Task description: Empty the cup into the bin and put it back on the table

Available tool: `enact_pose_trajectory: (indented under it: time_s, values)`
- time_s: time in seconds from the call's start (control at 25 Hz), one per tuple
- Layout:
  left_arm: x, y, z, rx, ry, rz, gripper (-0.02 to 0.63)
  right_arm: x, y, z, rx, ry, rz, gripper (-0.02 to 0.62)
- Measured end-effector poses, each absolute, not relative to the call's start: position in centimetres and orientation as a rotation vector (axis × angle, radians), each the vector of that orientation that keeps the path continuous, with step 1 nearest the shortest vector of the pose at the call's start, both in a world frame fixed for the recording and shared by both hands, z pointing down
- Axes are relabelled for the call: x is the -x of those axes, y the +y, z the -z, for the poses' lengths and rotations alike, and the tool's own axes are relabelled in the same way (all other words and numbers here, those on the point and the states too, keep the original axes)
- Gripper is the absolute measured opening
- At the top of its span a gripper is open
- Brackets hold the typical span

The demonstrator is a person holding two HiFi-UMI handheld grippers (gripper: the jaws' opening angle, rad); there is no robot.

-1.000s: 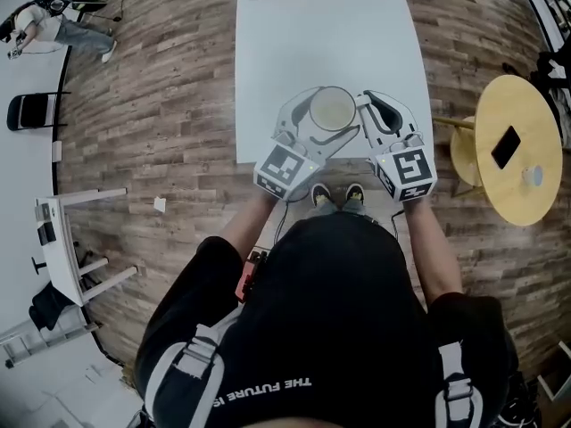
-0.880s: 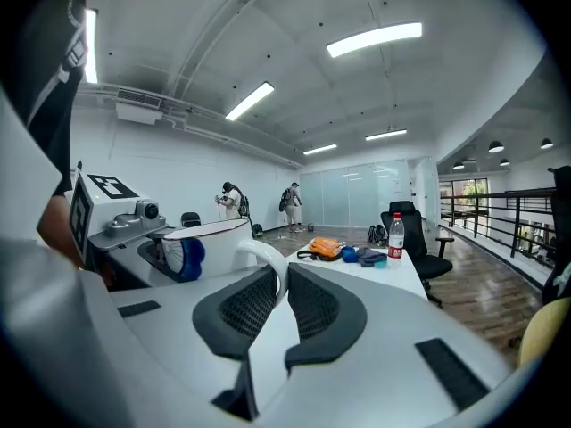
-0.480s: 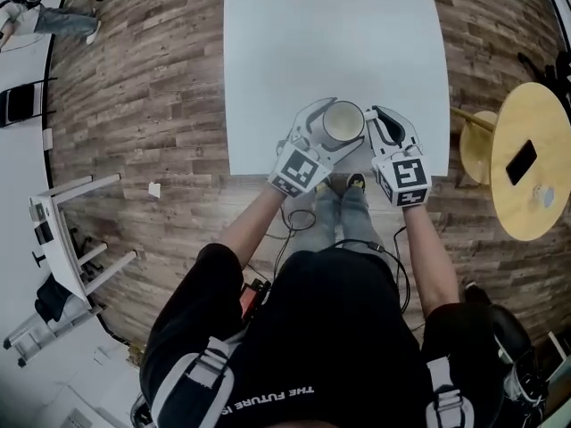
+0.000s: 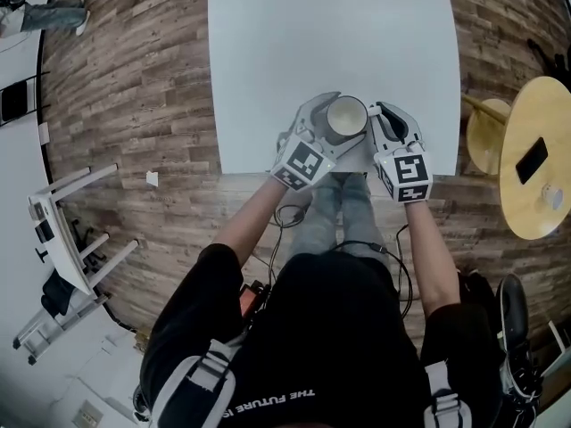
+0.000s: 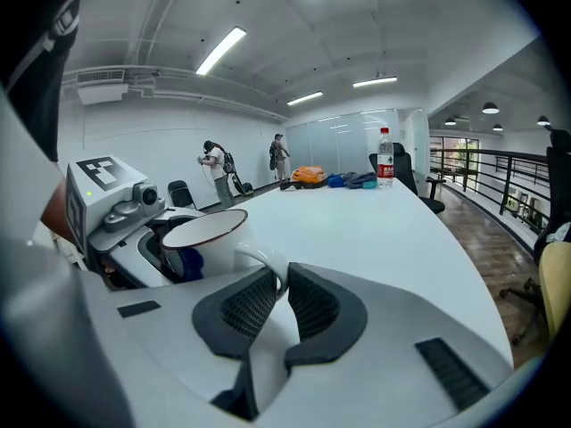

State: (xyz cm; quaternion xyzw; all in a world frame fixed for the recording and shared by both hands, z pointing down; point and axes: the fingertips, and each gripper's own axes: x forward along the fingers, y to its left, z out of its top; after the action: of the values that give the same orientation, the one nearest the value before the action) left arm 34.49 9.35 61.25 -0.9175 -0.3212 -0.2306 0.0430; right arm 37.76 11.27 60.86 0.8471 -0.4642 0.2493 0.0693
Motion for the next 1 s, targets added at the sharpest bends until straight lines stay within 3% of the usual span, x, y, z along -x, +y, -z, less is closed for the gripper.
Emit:
enact_pose_trajectory:
  time_s: [0.72,1.0]
  values:
    - [-34.1,10.4,-61.4,2.797,-0.988,0.631,0.377,-37.2,12.5,-61.3,-2.597,-1.395,-0.732,0.049]
    - [-33.8,10.4,-61.2,2.824,-0.944,0.631,0.377,-36.5,13.8,-61.2,-2.601,-1.366,-0.724,0.091]
